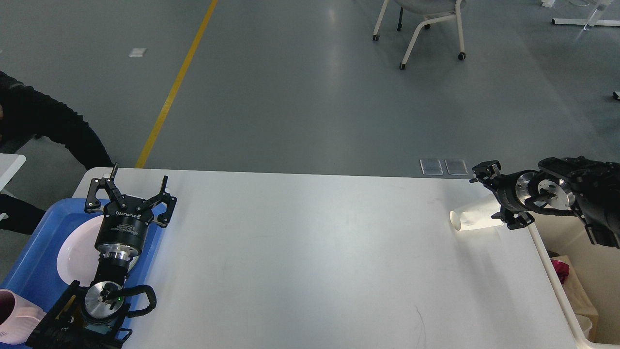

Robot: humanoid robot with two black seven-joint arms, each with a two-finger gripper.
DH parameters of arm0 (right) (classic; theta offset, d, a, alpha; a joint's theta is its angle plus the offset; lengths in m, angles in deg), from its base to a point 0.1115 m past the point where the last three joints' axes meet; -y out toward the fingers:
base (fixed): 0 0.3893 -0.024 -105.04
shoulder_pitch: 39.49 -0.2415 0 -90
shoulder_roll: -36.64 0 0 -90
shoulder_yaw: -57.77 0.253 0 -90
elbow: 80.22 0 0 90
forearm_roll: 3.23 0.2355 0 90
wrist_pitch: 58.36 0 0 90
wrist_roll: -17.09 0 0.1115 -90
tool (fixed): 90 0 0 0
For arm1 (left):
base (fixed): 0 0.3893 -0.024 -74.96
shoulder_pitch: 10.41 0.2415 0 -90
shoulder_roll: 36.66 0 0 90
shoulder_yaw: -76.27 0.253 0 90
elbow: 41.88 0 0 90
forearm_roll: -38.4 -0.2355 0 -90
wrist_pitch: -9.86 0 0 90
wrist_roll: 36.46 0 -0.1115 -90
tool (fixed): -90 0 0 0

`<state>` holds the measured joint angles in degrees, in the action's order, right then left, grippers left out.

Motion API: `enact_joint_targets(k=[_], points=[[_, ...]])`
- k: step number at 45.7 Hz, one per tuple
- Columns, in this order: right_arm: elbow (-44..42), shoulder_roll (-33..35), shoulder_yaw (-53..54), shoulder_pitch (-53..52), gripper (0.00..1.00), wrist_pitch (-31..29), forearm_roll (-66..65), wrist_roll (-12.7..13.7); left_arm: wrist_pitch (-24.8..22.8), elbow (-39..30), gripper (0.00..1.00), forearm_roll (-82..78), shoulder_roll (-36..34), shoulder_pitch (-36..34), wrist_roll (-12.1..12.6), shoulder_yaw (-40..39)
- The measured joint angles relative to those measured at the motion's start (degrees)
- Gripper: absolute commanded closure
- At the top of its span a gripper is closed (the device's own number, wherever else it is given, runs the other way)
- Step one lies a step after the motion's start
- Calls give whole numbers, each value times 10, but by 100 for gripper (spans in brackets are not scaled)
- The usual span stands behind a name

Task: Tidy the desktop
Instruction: 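Lower the right gripper onto the paper cup and grasp it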

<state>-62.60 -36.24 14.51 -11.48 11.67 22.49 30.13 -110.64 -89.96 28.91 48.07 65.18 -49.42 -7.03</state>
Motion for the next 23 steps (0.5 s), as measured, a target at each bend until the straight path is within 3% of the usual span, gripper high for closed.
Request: enact_joint_targets(k=[5, 23], points=[[-43, -35, 3, 34, 0, 20, 0, 0, 0, 0, 4, 0, 0, 0, 0, 0], [-51, -68, 8, 71, 0, 88, -2, -3, 0, 0, 4, 0, 0, 0, 0, 0]])
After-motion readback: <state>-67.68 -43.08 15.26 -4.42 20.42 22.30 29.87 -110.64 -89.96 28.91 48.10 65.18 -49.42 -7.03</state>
